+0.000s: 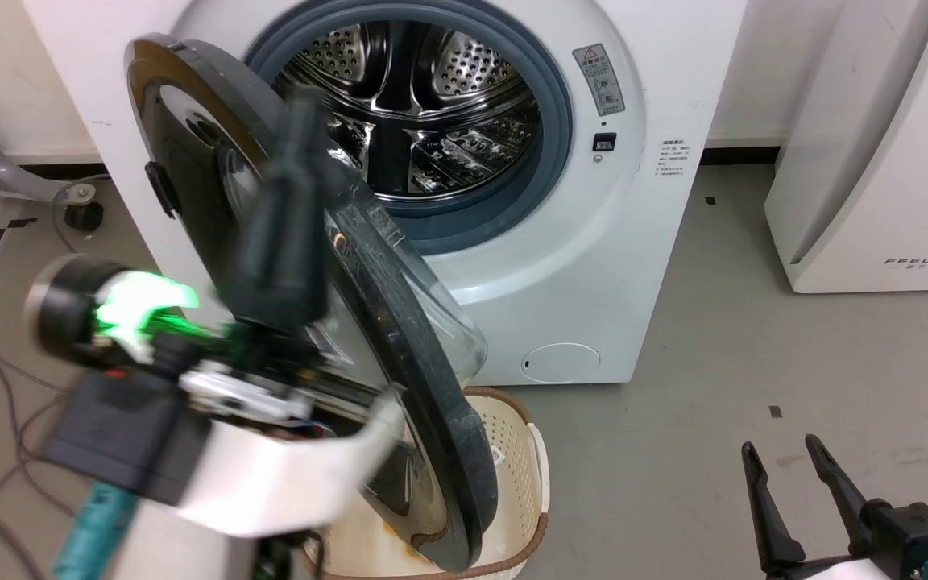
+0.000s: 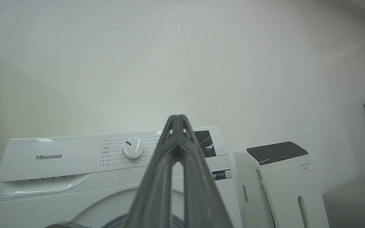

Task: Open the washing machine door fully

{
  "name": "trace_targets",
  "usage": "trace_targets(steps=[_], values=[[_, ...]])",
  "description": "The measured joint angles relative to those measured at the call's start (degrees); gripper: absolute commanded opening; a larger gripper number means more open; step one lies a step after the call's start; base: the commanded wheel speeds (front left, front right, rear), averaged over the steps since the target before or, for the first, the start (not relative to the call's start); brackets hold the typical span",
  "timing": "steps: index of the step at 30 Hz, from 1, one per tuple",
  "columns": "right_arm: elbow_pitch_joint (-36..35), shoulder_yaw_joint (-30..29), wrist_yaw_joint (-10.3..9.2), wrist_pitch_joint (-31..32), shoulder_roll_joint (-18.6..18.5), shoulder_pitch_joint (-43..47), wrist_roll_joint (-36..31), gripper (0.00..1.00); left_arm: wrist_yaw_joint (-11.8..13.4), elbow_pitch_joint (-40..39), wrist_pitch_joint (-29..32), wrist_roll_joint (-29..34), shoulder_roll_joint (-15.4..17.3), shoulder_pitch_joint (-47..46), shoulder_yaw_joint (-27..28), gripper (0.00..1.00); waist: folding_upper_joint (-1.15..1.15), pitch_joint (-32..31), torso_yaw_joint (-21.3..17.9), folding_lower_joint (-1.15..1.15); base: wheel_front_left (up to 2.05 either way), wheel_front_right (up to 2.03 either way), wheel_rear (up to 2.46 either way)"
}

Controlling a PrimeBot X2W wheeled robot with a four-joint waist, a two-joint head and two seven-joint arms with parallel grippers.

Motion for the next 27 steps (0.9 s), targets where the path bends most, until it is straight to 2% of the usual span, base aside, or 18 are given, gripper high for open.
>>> trace_targets(steps=[7,13,18,22,27], values=[[-0.02,-0.10,0.00,0.05,0.00,0.02,0.00,1.00,-0.57,-0.20,6.80,-3.52,-1.81,0.83,-9.01,0.00,0.00,0.00,-0.34,0.01,0.00,0.00,0.00],[-0.02,-0.09,0.00,0.54,0.00,0.05,0.09,1.00,0.71,0.10,13.68,-6.31,-2.14,6.82,-14.69,0.00,0.00,-0.44,-0.50,0.01,0.00,0.00,0.00],[-0.03,0.00,0.00,0.98,0.00,0.09,0.09,1.00,1.85,2.30,17.88,-7.67,-2.02,11.55,-16.99,0.00,0.00,-0.62,-0.58,0.01,0.00,0.00,0.00],[-0.03,0.07,0.00,1.04,0.00,0.15,0.09,1.00,1.31,4.54,19.41,-8.75,-1.98,13.38,-19.65,0.00,0.00,-0.69,-0.64,0.01,0.00,0.00,0.00],[-0.02,0.56,0.00,1.52,0.00,0.18,0.29,1.00,0.87,11.47,19.76,-9.00,-2.07,15.65,-23.21,0.00,0.00,-0.68,-1.34,0.01,0.00,0.00,0.00]])
